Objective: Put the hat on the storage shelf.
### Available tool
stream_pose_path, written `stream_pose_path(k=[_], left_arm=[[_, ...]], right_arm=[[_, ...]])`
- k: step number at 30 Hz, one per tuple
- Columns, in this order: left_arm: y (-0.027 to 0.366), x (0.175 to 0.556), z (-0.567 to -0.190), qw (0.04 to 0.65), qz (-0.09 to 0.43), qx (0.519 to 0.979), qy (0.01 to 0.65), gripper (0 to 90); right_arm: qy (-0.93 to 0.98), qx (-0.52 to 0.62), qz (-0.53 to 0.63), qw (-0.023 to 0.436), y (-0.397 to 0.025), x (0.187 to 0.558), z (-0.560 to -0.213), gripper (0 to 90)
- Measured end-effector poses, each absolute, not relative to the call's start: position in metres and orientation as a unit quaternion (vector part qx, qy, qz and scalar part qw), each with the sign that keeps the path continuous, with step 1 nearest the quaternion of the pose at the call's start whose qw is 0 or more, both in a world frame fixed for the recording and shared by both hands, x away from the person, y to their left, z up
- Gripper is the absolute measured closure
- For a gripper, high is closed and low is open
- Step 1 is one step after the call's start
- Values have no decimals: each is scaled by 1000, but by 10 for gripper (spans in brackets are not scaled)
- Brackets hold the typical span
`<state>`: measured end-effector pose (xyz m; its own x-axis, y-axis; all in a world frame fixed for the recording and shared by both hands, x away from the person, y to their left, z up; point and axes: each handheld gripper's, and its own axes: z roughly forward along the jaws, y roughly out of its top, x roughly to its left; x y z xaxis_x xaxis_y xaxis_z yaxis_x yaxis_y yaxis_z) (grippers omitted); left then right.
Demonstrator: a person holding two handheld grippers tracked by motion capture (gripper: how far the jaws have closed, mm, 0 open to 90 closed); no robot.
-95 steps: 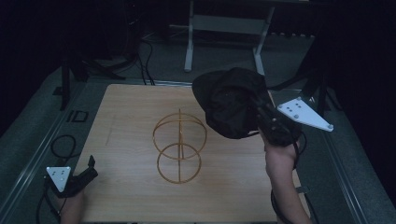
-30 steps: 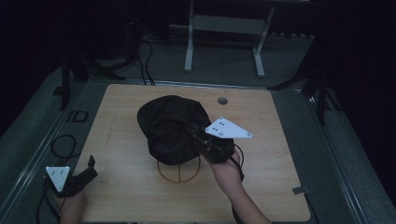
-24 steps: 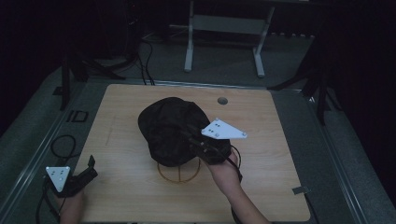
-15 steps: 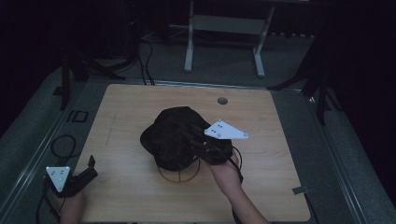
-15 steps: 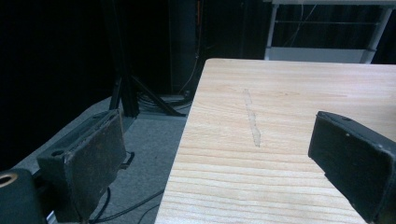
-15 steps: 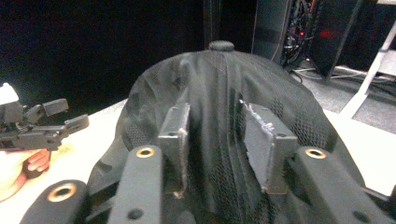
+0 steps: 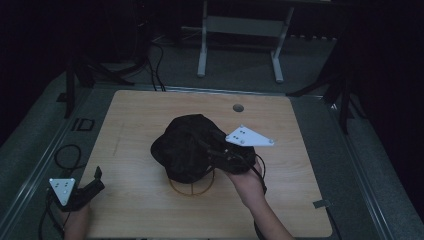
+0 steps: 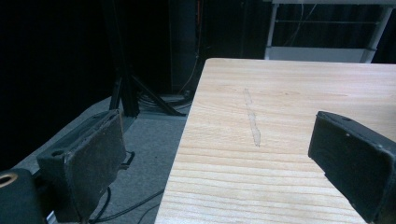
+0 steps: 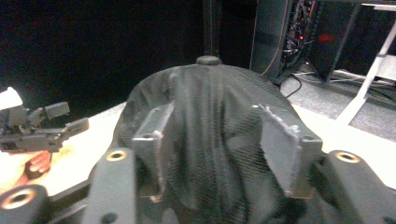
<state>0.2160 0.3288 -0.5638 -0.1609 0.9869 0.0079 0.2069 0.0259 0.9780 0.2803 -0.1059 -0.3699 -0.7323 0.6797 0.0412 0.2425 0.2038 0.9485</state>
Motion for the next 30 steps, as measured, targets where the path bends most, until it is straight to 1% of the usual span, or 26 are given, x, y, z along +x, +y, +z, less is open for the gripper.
stream_pose_path(k=[1, 2, 5, 7, 11, 12, 14, 21, 22, 30], left_arm=[[329, 216, -564, 405, 481, 505, 591, 45], [329, 216, -564, 405, 481, 505, 591, 44], [329, 216, -564, 405, 482, 505, 591, 44], [329, 216, -564, 404, 482, 505, 591, 44], [329, 216, -564, 405, 483, 504, 590, 45], [329, 216, -564, 405, 483, 504, 590, 45], [329, 216, -564, 405, 483, 505, 590, 45], [328, 215, -564, 407, 484, 504, 589, 45], [328, 215, -564, 407, 484, 503, 589, 44], [328, 215, -564, 407, 485, 503, 588, 44]], right_arm=[[752, 306, 549, 200, -108, 281, -369, 406], [752, 306, 549, 200, -108, 281, -369, 406], [757, 300, 546, 197, -114, 282, -366, 322], [751, 305, 551, 197, -119, 282, -365, 297], [749, 305, 554, 195, -130, 283, -364, 209], [751, 303, 553, 196, -132, 284, -364, 199], [751, 307, 549, 203, -138, 284, -365, 187], [745, 314, 552, 205, -158, 287, -372, 157], [746, 313, 549, 212, -160, 286, -373, 145], [739, 326, 540, 238, -185, 288, -388, 140]])
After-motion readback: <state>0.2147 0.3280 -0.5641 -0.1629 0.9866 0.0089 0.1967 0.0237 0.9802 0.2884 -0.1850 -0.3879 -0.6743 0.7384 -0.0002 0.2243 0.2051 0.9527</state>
